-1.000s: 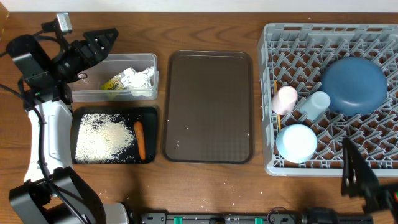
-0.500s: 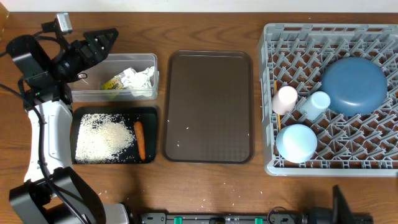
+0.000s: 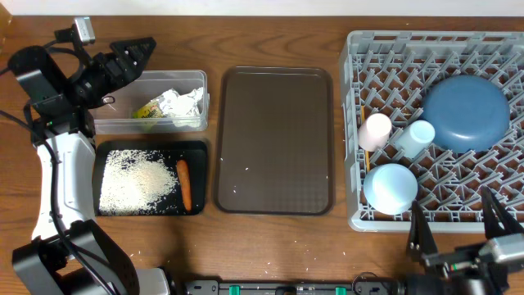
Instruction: Sort waste into correct bins and load items into the dishwasher rack
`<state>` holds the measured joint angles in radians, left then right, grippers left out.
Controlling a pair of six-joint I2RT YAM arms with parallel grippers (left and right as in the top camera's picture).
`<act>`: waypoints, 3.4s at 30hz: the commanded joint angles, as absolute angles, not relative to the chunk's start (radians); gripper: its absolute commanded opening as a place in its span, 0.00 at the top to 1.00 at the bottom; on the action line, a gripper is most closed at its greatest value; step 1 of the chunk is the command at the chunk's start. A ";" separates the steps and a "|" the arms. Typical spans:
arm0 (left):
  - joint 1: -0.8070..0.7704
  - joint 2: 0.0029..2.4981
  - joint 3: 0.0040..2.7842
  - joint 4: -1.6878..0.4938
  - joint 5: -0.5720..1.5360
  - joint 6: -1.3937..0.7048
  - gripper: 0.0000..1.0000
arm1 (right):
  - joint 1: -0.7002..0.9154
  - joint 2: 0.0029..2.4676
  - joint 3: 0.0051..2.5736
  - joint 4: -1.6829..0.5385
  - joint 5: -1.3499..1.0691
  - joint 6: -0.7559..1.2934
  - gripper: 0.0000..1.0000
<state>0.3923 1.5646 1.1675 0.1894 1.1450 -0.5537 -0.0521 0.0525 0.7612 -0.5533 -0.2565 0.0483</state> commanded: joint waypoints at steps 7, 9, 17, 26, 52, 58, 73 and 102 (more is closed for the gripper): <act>0.397 1.548 1.182 0.191 1.155 -0.554 0.02 | -0.038 0.006 0.512 -0.241 -0.250 0.159 0.01; 0.397 1.548 1.182 0.191 1.155 -0.554 0.02 | -0.038 0.006 0.470 -0.175 -0.250 0.147 0.01; 0.397 1.548 1.182 0.191 1.155 -0.554 0.02 | -0.021 0.006 0.268 0.046 -0.231 0.141 0.01; 0.397 1.548 1.182 0.191 1.155 -0.554 0.02 | 0.060 0.005 0.067 0.146 -0.179 0.142 0.01; 0.397 1.548 1.182 0.191 1.155 -0.554 0.02 | 0.059 0.004 0.005 -0.064 -0.113 -0.121 0.01; 0.397 1.548 1.182 0.191 1.155 -0.554 0.02 | 0.059 0.004 0.005 -0.064 -0.124 -0.046 0.01; 0.397 1.548 1.182 0.191 1.155 -0.554 0.02 | 0.059 0.005 0.005 -0.064 -0.112 0.010 0.01; 0.397 1.528 1.182 0.183 1.155 -0.554 0.02 | 0.059 0.005 0.005 -0.064 -0.112 0.010 0.01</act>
